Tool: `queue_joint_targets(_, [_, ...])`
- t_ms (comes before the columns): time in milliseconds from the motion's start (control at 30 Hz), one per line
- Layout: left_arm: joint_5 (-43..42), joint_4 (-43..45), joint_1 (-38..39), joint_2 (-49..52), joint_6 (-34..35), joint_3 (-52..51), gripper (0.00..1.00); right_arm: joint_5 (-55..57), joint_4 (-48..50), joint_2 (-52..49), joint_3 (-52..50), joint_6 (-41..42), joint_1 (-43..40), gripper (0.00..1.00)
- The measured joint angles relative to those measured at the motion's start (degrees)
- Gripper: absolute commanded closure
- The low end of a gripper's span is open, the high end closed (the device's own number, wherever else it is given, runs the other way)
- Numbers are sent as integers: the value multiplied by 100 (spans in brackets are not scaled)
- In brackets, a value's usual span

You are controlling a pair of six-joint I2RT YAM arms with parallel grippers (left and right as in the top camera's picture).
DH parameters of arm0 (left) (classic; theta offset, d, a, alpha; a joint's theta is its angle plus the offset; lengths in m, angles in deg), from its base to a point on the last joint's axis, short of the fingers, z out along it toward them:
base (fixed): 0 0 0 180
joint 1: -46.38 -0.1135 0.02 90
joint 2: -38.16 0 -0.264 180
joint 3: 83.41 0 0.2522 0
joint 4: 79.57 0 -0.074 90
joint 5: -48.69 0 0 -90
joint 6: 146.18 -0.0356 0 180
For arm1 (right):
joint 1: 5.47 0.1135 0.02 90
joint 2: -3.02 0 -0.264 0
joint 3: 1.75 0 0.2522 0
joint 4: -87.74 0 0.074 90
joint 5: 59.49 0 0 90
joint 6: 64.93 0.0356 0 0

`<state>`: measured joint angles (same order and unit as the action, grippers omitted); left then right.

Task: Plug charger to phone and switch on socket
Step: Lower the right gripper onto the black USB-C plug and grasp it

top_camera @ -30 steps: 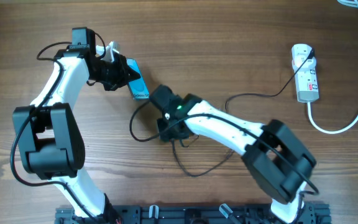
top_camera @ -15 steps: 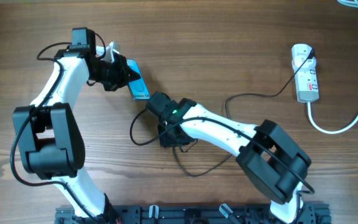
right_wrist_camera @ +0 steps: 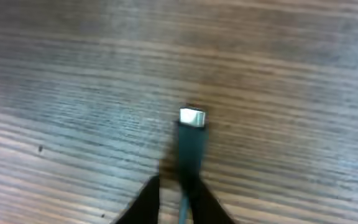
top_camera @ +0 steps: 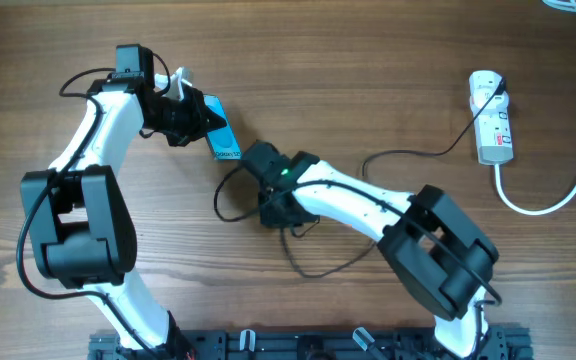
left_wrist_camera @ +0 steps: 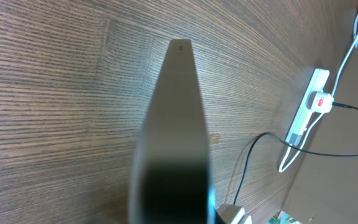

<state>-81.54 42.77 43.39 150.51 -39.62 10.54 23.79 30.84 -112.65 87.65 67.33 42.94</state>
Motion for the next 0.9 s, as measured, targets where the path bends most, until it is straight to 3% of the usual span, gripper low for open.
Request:
queue_joint_targets(200, [-15,0,0,0,0,0,96,66,9,0,17,-4,4,74])
queue_joint_targets(433, [-17,0,0,0,0,0,96,83,-2,0,31,15,20,56])
queue_joint_targets(600, [-17,0,0,0,0,0,96,144,-24,-4,39,70,20,71])
queue_joint_targets(733, [-17,46,0,0,-109,0,96,197,-39,-15,39,109,20,90])
queue_joint_targets(867, [-24,48,0,0,-549,0,96,214,-31,-26,39,122,20,91])
queue_joint_targets(900, [-26,48,0,0,-562,0,96,216,-31,-26,39,122,20,80])
